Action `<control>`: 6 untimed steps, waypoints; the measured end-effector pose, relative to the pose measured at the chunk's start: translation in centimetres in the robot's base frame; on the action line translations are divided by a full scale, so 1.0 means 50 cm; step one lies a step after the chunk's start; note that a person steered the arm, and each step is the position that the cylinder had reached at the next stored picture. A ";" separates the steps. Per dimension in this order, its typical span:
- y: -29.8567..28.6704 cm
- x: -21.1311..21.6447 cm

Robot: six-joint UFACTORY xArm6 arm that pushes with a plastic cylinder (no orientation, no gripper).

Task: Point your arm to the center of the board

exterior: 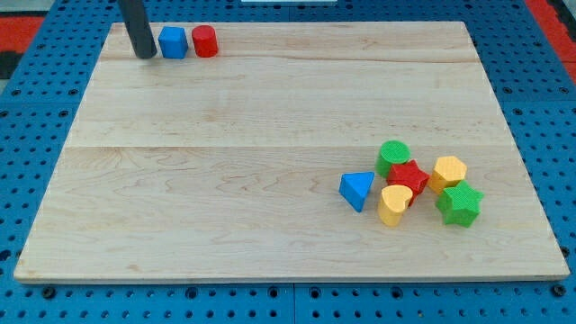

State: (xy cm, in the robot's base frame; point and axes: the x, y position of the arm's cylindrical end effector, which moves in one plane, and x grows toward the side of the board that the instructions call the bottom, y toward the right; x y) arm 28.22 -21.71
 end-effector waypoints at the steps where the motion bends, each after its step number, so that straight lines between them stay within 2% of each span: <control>1: -0.006 0.105; 2: -0.003 0.217; 3: 0.010 0.285; 4: 0.100 0.267; 5: 0.270 0.227; 6: 0.471 0.226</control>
